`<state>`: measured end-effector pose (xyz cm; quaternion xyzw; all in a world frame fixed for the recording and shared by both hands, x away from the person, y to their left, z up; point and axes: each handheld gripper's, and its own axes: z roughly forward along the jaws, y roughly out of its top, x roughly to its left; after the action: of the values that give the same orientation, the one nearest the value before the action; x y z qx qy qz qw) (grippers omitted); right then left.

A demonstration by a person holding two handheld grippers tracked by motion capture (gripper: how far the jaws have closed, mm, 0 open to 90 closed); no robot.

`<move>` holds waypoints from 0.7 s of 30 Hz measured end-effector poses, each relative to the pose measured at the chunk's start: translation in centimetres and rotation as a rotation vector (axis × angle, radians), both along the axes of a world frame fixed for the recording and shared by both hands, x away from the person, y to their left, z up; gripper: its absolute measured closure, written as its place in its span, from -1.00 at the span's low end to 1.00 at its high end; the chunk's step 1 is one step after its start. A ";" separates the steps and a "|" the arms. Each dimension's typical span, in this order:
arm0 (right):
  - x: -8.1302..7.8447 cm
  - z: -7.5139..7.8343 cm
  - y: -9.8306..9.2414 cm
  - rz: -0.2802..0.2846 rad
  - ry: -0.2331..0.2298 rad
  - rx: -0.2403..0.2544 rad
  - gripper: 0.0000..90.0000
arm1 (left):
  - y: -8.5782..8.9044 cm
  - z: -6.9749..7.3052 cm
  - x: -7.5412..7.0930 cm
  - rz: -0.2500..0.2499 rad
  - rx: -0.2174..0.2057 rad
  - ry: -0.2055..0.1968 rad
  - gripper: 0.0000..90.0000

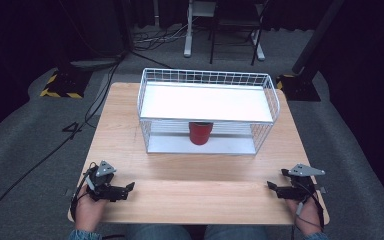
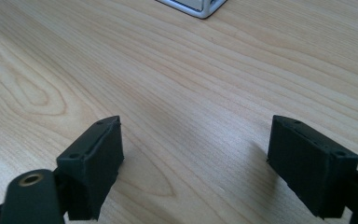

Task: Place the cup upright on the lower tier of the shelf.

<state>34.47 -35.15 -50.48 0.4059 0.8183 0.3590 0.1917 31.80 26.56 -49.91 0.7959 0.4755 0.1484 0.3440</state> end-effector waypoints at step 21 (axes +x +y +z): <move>0.0 0.0 0.0 -0.001 0.003 0.003 -0.60 | -0.7 -0.8 0.0 -0.009 0.069 -0.004 -1.00</move>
<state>34.49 -35.16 -50.49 0.4072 0.8178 0.3594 0.1903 31.84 25.84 -50.73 0.8091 0.4659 0.1646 0.3181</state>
